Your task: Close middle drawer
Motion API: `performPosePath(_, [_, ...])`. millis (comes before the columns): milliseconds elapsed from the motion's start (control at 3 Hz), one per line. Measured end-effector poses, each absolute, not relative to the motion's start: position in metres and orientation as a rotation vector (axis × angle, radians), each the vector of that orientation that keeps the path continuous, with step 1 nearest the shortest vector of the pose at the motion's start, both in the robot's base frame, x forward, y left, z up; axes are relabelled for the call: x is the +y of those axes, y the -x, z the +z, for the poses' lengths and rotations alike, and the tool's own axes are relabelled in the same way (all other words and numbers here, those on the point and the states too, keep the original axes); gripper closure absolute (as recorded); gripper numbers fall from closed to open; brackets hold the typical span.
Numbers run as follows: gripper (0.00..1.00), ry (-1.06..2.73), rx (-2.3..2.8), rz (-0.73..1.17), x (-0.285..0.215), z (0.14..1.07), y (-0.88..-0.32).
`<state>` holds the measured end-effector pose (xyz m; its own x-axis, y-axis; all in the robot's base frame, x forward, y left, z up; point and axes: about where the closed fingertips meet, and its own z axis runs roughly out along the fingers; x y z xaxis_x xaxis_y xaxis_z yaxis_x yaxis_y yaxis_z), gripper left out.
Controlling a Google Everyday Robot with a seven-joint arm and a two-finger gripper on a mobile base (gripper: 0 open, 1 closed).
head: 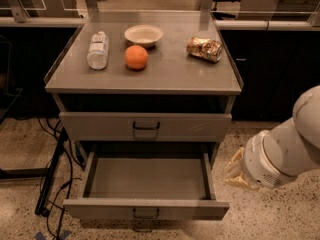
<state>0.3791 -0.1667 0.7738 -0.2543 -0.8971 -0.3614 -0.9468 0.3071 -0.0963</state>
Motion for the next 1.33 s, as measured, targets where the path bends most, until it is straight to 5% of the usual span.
performPosePath(333, [0.97,1.648,2.232,0.193,-0.167,0.77,-0.379])
performPosePath(1333, [1.0,1.612,2.282,0.277,-0.154,0.724,-0.364])
